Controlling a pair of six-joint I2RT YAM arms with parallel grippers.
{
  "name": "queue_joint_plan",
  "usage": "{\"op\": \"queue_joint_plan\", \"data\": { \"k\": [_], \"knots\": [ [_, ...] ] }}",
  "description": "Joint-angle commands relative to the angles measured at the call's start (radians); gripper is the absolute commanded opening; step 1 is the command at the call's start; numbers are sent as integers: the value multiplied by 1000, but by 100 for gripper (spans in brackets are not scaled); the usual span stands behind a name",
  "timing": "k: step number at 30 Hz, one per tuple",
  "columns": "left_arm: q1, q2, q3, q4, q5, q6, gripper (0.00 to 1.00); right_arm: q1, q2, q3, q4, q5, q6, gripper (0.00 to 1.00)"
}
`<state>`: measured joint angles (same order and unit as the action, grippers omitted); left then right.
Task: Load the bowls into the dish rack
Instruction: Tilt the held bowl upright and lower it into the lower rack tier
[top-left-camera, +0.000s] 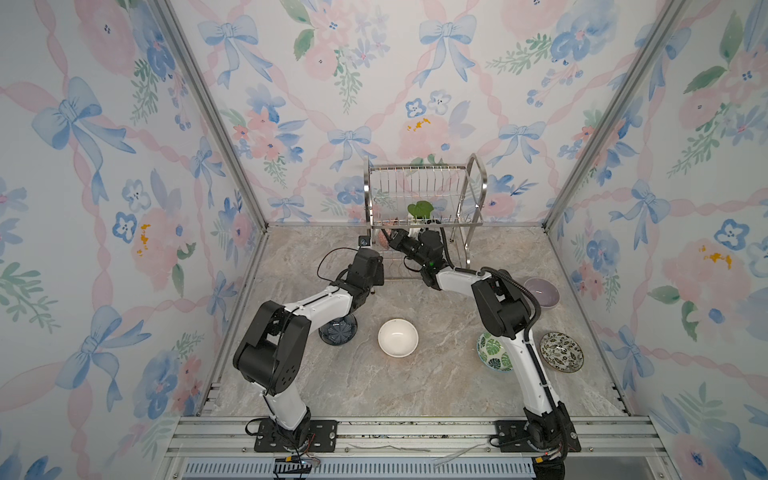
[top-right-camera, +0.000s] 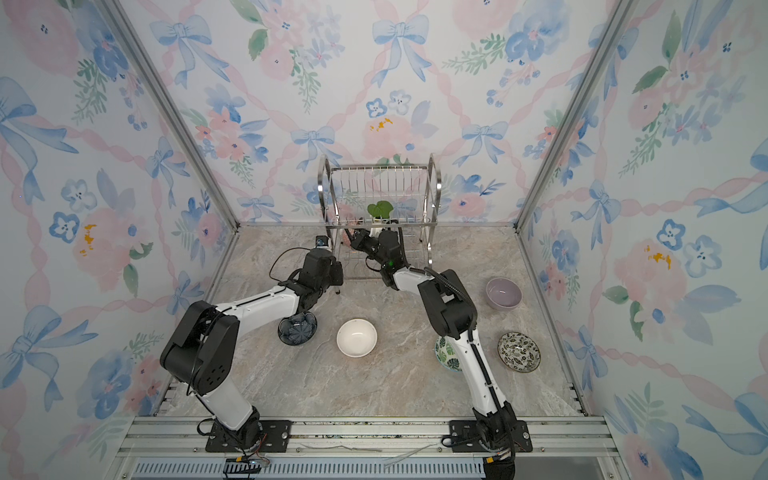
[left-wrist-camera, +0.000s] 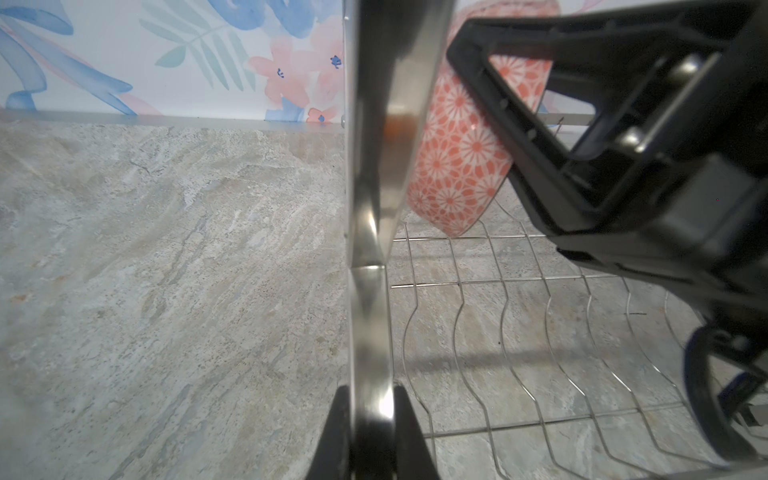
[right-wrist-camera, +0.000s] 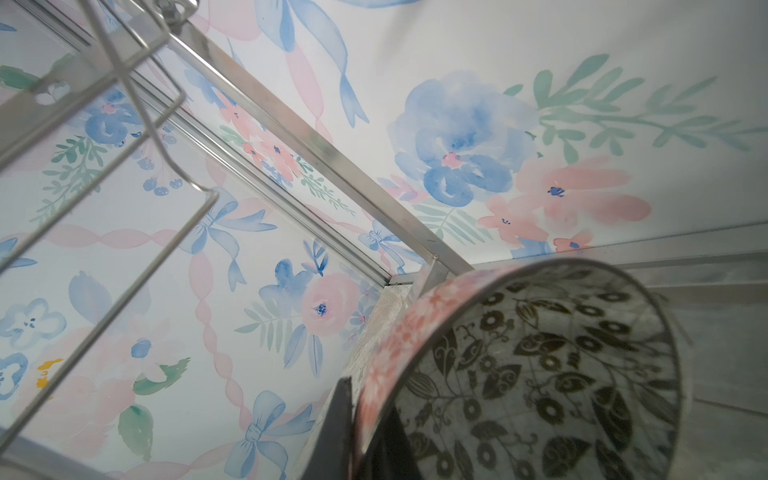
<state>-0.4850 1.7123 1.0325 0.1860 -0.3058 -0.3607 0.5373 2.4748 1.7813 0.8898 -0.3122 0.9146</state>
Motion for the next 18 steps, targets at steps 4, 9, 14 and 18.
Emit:
{"op": "queue_joint_plan", "data": {
  "k": [4, 9, 14, 18],
  "knots": [
    [-23, 35, -17, -37, 77, 45, 0, -25, 53, 102, 7, -62, 16, 0],
    [-27, 37, -17, -37, 76, 50, 0, -36, 87, 151, -8, -95, 33, 0],
    [-28, 39, -15, -37, 73, 52, 0, -36, 123, 197, -31, -124, 45, 0],
    [-29, 40, -11, -40, 74, 54, 0, -33, 154, 245, -41, -153, 56, 0]
  ]
}}
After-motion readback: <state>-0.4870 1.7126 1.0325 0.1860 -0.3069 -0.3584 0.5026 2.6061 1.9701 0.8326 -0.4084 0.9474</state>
